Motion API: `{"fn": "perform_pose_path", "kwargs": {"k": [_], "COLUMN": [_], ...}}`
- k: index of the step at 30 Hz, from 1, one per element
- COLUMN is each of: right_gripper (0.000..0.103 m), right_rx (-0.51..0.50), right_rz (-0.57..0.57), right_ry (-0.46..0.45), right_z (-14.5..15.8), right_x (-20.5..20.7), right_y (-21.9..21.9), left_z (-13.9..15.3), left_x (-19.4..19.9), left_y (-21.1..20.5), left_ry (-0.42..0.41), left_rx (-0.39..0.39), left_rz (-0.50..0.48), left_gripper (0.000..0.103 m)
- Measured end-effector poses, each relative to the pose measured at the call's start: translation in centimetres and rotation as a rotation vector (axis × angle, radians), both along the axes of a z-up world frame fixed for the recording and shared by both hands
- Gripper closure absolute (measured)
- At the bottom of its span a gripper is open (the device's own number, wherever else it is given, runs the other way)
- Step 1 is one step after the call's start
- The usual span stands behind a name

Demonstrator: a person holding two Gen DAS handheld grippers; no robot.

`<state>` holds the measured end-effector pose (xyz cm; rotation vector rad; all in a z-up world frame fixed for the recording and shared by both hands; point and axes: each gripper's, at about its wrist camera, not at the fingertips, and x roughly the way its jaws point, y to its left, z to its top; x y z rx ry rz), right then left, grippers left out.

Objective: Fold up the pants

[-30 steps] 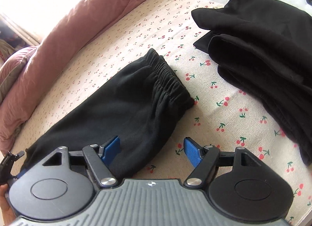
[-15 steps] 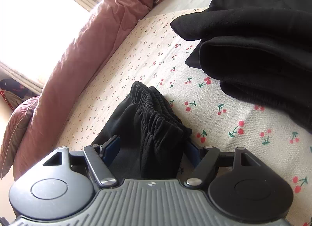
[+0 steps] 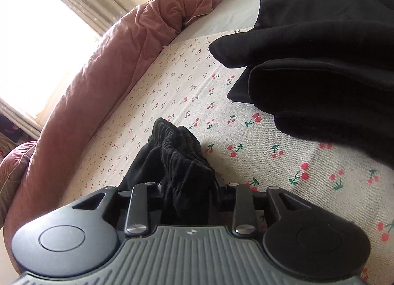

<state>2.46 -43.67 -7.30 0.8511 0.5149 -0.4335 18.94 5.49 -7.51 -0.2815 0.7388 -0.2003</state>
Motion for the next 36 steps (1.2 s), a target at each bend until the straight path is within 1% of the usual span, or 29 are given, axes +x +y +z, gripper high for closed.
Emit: {"fn": "perform_pose_path", "kwargs": {"k": [2, 4, 5, 6, 8, 10, 11, 12, 14, 15, 16, 17, 18, 19, 20, 22, 23, 24, 25, 27, 29, 30, 31, 33, 35, 36], "right_gripper": [0.079, 0.079, 0.079, 0.079, 0.079, 0.079, 0.078, 0.078, 0.076, 0.075, 0.074, 0.069, 0.069, 0.065, 0.052, 0.038, 0.034, 0.034, 0.035, 0.035, 0.044, 0.046, 0.048, 0.048, 0.048, 0.05], "right_rx": [-0.194, -0.441, -0.581, -0.691, -0.959, -1.154, -1.256, -1.335, -1.465, -1.507, -1.536, -1.553, -1.547, -1.503, -1.415, -1.178, -1.051, -0.975, -0.923, -0.858, -0.795, -0.761, -0.733, -0.713, -0.751, -0.752], "right_rz": [0.046, 0.12, 0.174, 0.221, 0.363, 0.502, 0.595, 0.679, 0.833, 0.893, 0.926, 0.952, 0.961, 0.977, 1.005, 1.074, 1.11, 1.125, 1.116, 1.048, 0.978, 0.957, 0.963, 1.004, 1.044, 1.059], "right_ry": [-0.003, -0.002, -0.002, -0.006, -0.015, 0.004, 0.033, 0.062, 0.126, 0.164, 0.2, 0.228, 0.229, 0.22, 0.199, 0.134, 0.097, 0.07, 0.051, 0.045, 0.062, 0.068, 0.062, 0.049, 0.054, 0.072], "right_z": [2.4, 4.6, 5.5, 6.0, 6.4, 5.7, 4.8, 3.7, 1.1, -0.2, -1.1, -1.7, -1.7, -1.0, 0.2, 3.1, 4.4, 5.4, 6.2, 7.2, 7.6, 7.5, 7.3, 7.0, 6.5, 6.3], "right_x": [0.6, 1.2, 1.5, 1.7, 1.7, 1.4, 1.0, 0.7, -0.4, -0.9, -1.3, -1.6, -1.9, -2.2, -2.6, -3.3, -3.6, -3.9, -3.9, -3.4, -2.6, -2.2, -2.0, -1.9, -2.3, -2.3], "right_y": [2.6, 6.3, 8.6, 10.7, 16.6, 22.0, 25.1, 27.5, 31.5, 32.8, 33.6, 34.1, 34.0, 33.6, 33.1, 31.3, 30.2, 29.2, 28.1, 26.1, 24.5, 23.9, 23.6, 24.1, 25.4, 25.8], "left_z": [0.3, 0.6, 0.8, 0.9, 1.2, 1.1, 1.0, 0.8, 0.4, 0.3, 0.0, -0.1, -0.3, -0.4, -0.5, -0.6, -0.6, -0.6, -0.6, -0.6, -0.7, -0.8, -0.9, -1.2, -1.6, -1.7], "left_x": [-0.7, -1.4, -1.8, -2.1, -2.6, -2.8, -2.8, -2.8, -2.6, -2.6, -2.5, -2.4, -2.3, -2.3, -2.3, -2.4, -2.5, -2.5, -2.6, -2.7, -2.8, -2.9, -3.0, -3.2, -3.5, -3.7], "left_y": [-0.9, -1.5, -1.8, -2.0, -2.1, -1.5, -1.1, -0.7, -0.2, -0.1, 0.2, 0.4, 0.5, 0.5, 0.4, 0.1, -0.1, -0.2, -0.3, -0.4, -0.8, -1.0, -1.3, -1.9, -2.8, -3.2], "left_ry": [-0.002, -0.008, -0.012, -0.016, -0.013, 0.013, 0.03, 0.047, 0.064, 0.07, 0.081, 0.093, 0.106, 0.114, 0.117, 0.123, 0.126, 0.127, 0.13, 0.139, 0.148, 0.152, 0.161, 0.178, 0.192, 0.199], "left_rx": [-0.001, -0.005, -0.009, -0.015, -0.055, -0.124, -0.155, -0.175, -0.187, -0.189, -0.198, -0.209, -0.226, -0.239, -0.244, -0.237, -0.235, -0.238, -0.246, -0.271, -0.293, -0.3, -0.31, -0.327, -0.334, -0.331], "left_rz": [-0.035, -0.067, -0.084, -0.097, -0.116, -0.115, -0.108, -0.101, -0.088, -0.087, -0.082, -0.079, -0.079, -0.082, -0.088, -0.102, -0.108, -0.113, -0.119, -0.129, -0.146, -0.154, -0.167, -0.191, -0.216, -0.227], "left_gripper": [0.004, 0.004, 0.004, 0.004, 0.003, 0.003, 0.003, 0.003, 0.003, 0.003, 0.003, 0.003, 0.003, 0.003, 0.003, 0.003, 0.003, 0.003, 0.003, 0.003, 0.003, 0.003, 0.003, 0.003, 0.003, 0.003]}}
